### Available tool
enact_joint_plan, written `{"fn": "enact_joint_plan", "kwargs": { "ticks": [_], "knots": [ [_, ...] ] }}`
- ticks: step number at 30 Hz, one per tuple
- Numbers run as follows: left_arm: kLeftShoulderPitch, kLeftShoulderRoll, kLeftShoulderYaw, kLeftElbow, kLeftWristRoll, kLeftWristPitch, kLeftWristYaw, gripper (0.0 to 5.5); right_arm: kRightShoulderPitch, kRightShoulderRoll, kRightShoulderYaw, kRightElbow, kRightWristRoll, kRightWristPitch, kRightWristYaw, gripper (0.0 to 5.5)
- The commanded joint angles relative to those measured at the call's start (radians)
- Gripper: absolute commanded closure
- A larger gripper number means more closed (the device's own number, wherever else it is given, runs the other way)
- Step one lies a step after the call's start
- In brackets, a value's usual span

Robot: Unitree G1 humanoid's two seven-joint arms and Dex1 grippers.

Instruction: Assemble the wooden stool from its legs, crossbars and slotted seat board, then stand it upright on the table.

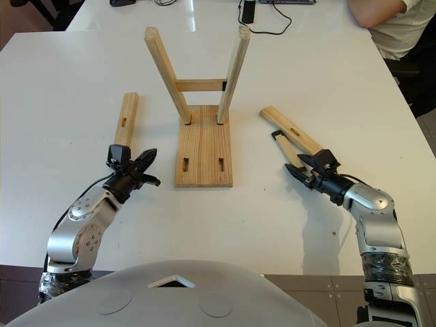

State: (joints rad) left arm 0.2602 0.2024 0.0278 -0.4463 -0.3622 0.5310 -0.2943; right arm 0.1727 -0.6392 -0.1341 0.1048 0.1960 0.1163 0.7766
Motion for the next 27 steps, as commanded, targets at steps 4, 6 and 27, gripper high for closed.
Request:
{"fn": "enact_joint_plan", "kwargs": {
  "ticks": [4, 6, 27],
  "knots": [
    [-0.046, 0.049, 0.095, 0.004, -0.063, -0.016, -0.051, 5.5, 0.069, 0.026, 0.03, -0.032, 0.005, 0.062, -0.023, 4.2],
    [-0.053, 0.056, 0.102, 0.007, -0.071, -0.013, -0.057, 5.5, 0.078, 0.028, 0.025, -0.049, 0.021, 0.086, -0.026, 4.2],
    [-0.406, -0.043, 0.2, -0.128, -0.828, 0.14, 0.029, 3.35, -0.39, 0.183, -0.141, -0.522, 1.069, 0.727, -0.236, 4.2]
  ]
}}
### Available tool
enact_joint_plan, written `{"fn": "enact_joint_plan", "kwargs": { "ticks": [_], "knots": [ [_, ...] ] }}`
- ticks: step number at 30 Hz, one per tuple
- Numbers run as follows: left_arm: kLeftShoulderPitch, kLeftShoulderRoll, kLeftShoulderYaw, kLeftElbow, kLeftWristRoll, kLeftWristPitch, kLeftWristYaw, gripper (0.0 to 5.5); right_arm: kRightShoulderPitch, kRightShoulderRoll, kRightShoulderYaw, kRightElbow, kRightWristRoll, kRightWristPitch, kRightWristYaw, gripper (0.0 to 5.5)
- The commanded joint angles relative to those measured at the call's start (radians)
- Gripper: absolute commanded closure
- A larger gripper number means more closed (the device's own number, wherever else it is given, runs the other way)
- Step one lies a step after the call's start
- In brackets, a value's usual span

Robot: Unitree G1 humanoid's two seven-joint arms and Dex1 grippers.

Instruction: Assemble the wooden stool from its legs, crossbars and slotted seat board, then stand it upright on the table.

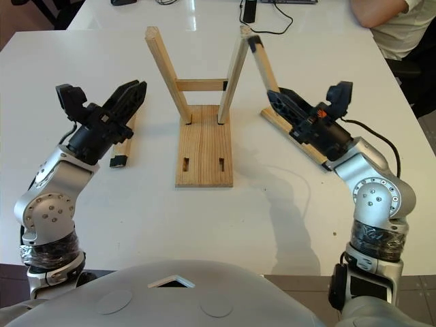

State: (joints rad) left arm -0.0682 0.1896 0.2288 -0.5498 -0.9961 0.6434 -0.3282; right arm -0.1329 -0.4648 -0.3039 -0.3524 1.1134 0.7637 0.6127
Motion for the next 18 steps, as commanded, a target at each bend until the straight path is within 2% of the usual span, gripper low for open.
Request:
{"fn": "enact_joint_plan", "kwargs": {
  "ticks": [1, 3, 9, 18],
  "knots": [
    [-0.1, -0.029, -0.005, -0.025, -0.26, 0.039, 0.08, 3.16, -0.105, 0.007, 0.027, -0.071, 0.195, 0.09, -0.096, 4.2],
    [-0.144, -0.019, -0.008, -0.008, -0.369, 0.055, 0.136, 2.87, -0.138, 0.005, 0.014, -0.069, 0.28, 0.099, -0.154, 4.2],
    [-0.263, 0.02, -0.002, 0.041, -0.697, 0.033, 0.256, 2.85, -0.159, 0.014, 0.066, -0.077, 0.489, 0.123, -0.276, 4.2],
    [-0.305, 0.09, -0.063, 0.114, -0.824, 0.068, 0.266, 2.85, -0.076, 0.037, 0.161, -0.167, 0.635, 0.084, -0.386, 4.2]
  ]
}}
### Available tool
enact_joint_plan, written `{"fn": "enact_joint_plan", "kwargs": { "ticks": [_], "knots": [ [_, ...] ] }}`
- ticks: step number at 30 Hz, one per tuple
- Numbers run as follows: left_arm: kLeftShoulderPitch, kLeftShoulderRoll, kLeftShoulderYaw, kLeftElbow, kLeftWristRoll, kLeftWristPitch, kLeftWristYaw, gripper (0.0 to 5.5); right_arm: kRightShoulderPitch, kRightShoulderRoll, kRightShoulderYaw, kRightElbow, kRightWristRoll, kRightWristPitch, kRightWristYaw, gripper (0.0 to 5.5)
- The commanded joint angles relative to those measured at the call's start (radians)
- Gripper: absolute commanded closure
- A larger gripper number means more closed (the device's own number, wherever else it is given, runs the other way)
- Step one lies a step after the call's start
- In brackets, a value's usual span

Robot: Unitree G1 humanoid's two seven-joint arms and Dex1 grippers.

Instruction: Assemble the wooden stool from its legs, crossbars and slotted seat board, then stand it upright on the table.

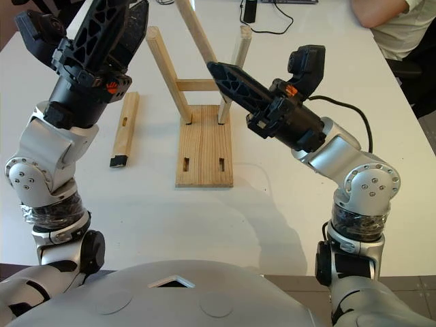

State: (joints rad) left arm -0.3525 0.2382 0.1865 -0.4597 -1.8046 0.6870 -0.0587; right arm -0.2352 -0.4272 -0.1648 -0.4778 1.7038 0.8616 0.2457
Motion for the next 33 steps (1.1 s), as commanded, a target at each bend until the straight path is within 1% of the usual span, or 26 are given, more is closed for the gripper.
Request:
{"fn": "enact_joint_plan", "kwargs": {
  "ticks": [1, 6, 11, 15, 19, 23, 29, 33],
  "knots": [
    [-0.021, 0.052, -0.023, 0.033, -0.015, 0.03, -0.013, 2.85, 0.034, -0.005, 0.028, -0.049, 0.047, -0.015, -0.019, 4.2],
    [-0.031, 0.103, -0.044, 0.045, -0.003, 0.073, -0.069, 2.85, 0.071, -0.027, 0.059, -0.07, 0.055, -0.01, -0.008, 4.2],
    [-0.028, 0.13, -0.06, 0.065, 0.014, 0.094, -0.11, 2.85, 0.09, -0.061, 0.069, -0.086, 0.076, -0.005, 0.013, 4.2],
    [-0.039, 0.151, -0.067, 0.073, 0.033, 0.114, -0.153, 2.85, 0.117, -0.127, 0.072, -0.08, 0.089, 0.03, 0.058, 4.2],
    [-0.051, 0.173, -0.064, 0.08, 0.057, 0.127, -0.194, 3.49, 0.117, -0.166, 0.073, -0.047, 0.083, 0.037, 0.084, 4.2],
    [-0.036, 0.187, -0.057, 0.063, 0.069, 0.135, -0.224, 4.15, 0.125, -0.175, 0.074, -0.04, 0.099, 0.025, 0.082, 4.2],
    [-0.009, 0.2, -0.049, 0.044, 0.07, 0.132, -0.233, 4.14, 0.118, -0.183, 0.062, -0.022, 0.149, 0.001, 0.052, 4.2],
    [-0.002, 0.205, -0.048, 0.045, 0.081, 0.125, -0.235, 4.14, 0.073, -0.145, 0.036, 0.05, 0.201, -0.065, -0.039, 4.2]
  ]
}}
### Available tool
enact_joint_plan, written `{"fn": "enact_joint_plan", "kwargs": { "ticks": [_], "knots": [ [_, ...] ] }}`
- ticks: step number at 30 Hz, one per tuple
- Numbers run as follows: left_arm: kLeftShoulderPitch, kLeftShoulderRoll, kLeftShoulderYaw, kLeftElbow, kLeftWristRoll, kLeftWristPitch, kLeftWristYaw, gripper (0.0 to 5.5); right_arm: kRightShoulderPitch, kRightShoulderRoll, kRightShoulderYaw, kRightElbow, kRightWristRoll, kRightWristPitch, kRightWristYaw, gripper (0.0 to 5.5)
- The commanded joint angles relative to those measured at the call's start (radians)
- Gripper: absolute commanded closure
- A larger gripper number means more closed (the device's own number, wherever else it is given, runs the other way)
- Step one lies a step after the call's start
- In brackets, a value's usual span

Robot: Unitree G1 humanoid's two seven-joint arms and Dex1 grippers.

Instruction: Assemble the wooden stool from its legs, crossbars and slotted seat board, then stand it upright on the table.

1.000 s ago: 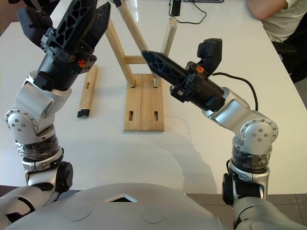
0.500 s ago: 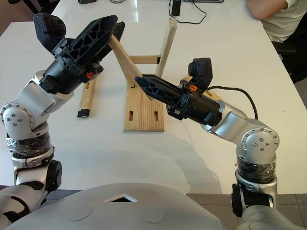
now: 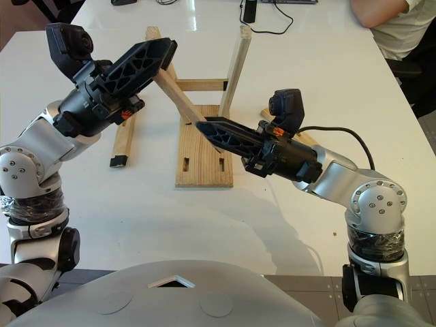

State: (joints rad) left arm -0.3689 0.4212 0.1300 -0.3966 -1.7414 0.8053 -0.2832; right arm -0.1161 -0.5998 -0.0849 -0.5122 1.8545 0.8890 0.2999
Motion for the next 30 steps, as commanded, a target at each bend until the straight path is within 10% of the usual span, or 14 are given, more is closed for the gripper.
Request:
{"fn": "enact_joint_plan", "kwargs": {
  "ticks": [1, 12, 21, 30],
  "knots": [
    [0.017, 0.024, 0.008, -0.017, 0.023, 0.005, -0.012, 4.14, -0.06, 0.039, -0.054, 0.106, 0.058, -0.11, -0.115, 4.2],
    [0.001, 0.055, 0.032, 0.031, 0.163, -0.021, -0.039, 4.16, -0.027, 0.096, -0.052, 0.103, -0.212, -0.179, -0.086, 4.74],
    [0.209, 0.397, 0.066, 0.321, 1.005, -0.393, -0.308, 4.16, 0.048, 0.155, 0.019, 0.262, -0.75, -0.366, 0.023, 3.92],
    [0.168, 0.301, 0.042, 0.645, 1.242, -0.553, -0.338, 4.16, -0.059, 0.351, 0.113, 0.333, -0.993, -0.499, 0.107, 3.92]
  ]
}}
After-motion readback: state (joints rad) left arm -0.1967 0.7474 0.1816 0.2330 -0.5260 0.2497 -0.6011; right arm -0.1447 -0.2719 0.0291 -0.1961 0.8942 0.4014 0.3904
